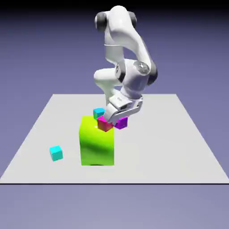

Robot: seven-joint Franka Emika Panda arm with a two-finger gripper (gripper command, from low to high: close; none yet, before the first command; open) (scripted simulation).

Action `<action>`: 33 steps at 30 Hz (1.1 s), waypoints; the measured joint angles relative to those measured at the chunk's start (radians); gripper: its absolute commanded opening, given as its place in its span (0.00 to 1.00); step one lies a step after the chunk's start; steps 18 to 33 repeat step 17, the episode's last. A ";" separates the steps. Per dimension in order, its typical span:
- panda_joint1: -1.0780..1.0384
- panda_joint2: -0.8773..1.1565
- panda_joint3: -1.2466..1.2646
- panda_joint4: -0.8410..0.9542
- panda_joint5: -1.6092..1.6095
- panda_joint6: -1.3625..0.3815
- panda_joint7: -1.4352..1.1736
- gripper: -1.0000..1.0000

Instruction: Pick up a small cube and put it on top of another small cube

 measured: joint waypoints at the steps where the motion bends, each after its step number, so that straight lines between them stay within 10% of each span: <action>1: -0.028 -0.036 -0.005 -0.014 0.018 -0.031 0.037 0.00; 13: -0.220 -0.274 -0.045 -0.254 0.127 -0.093 0.288 0.00; 14: -0.221 -0.274 -0.047 -0.282 0.125 -0.064 0.289 1.00; 33: -0.219 -0.275 -0.044 -0.246 0.125 -0.101 0.288 1.00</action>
